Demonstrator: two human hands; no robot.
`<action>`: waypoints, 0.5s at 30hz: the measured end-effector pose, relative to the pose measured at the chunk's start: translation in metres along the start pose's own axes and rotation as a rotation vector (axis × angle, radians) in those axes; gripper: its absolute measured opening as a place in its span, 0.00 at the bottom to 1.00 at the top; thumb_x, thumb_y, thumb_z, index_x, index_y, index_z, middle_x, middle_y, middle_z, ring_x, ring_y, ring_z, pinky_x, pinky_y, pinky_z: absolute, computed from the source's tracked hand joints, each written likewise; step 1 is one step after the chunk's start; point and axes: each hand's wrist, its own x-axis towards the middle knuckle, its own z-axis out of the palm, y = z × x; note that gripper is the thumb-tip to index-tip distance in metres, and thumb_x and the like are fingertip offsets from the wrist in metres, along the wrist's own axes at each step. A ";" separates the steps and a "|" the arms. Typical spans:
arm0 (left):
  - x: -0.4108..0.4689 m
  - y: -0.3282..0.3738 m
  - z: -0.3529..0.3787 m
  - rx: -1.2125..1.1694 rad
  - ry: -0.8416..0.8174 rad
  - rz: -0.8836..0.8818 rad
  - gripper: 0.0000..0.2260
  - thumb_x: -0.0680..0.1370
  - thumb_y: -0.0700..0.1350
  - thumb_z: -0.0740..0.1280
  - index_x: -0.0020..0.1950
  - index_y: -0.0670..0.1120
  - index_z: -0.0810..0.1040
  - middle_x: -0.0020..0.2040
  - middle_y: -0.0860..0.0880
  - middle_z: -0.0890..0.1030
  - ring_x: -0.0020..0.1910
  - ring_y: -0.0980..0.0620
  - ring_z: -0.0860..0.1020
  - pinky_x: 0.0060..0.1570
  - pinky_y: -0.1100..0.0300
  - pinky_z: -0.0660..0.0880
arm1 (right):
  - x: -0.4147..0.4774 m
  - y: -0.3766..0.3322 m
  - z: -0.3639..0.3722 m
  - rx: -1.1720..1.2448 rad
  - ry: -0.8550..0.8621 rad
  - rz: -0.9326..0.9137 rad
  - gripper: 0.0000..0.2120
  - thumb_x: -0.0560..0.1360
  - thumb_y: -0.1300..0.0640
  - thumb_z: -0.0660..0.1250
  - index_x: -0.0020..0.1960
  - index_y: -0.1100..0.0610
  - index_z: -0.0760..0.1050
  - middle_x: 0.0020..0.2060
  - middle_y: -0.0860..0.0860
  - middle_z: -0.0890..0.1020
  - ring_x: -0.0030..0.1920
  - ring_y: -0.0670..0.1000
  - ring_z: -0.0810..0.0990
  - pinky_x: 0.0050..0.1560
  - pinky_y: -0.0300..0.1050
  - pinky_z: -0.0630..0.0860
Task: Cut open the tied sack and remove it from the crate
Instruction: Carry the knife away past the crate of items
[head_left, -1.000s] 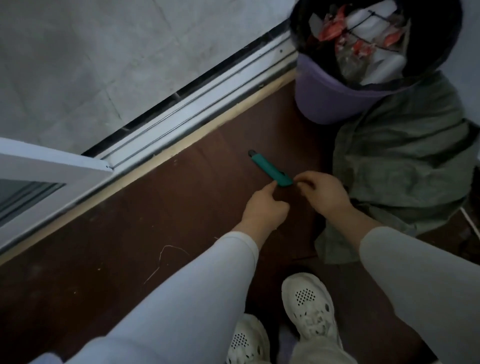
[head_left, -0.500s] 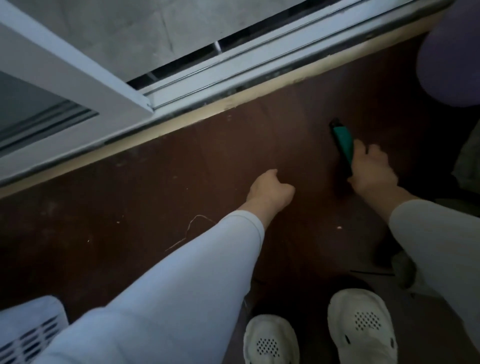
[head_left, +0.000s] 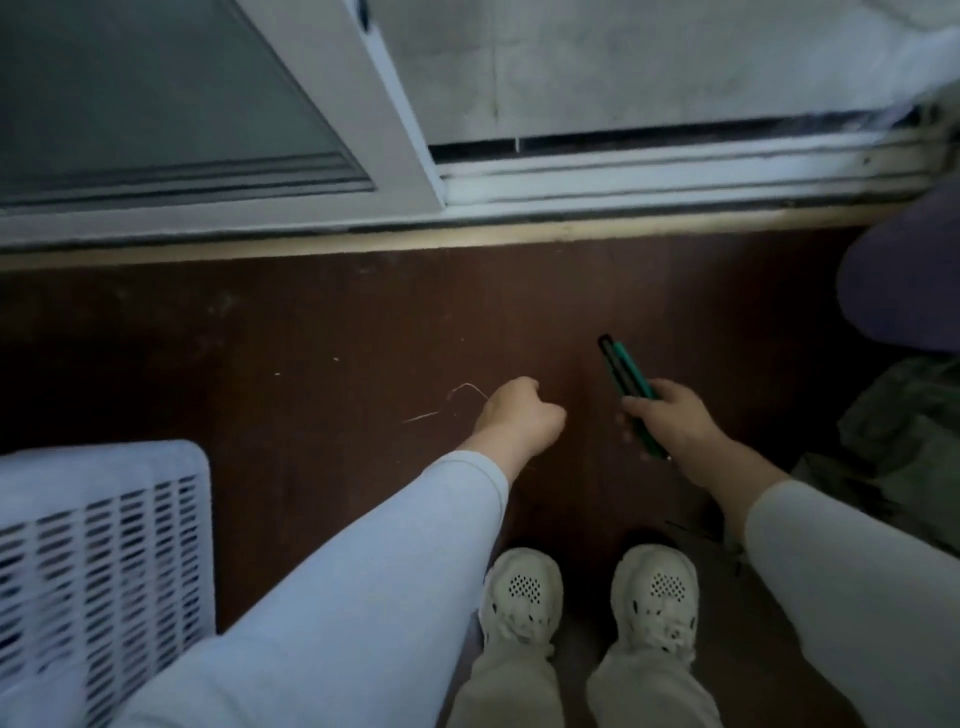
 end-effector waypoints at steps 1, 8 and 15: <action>-0.015 -0.002 -0.014 -0.019 0.021 0.006 0.25 0.77 0.45 0.63 0.74 0.48 0.64 0.72 0.48 0.69 0.70 0.46 0.69 0.67 0.56 0.66 | -0.017 -0.015 0.005 -0.024 -0.022 -0.028 0.17 0.79 0.61 0.61 0.67 0.59 0.67 0.37 0.54 0.78 0.33 0.51 0.76 0.29 0.45 0.72; -0.130 -0.035 -0.120 -0.213 0.225 -0.043 0.25 0.77 0.46 0.62 0.74 0.48 0.64 0.74 0.47 0.67 0.71 0.46 0.68 0.69 0.54 0.66 | -0.142 -0.124 0.051 -0.237 -0.155 -0.241 0.22 0.75 0.65 0.63 0.68 0.58 0.67 0.38 0.56 0.79 0.34 0.53 0.77 0.29 0.45 0.74; -0.307 -0.108 -0.193 -0.474 0.453 -0.125 0.25 0.77 0.44 0.62 0.74 0.47 0.63 0.74 0.47 0.67 0.72 0.46 0.67 0.71 0.54 0.64 | -0.322 -0.200 0.106 -0.487 -0.275 -0.449 0.18 0.71 0.68 0.64 0.60 0.57 0.72 0.31 0.56 0.77 0.29 0.54 0.74 0.30 0.45 0.73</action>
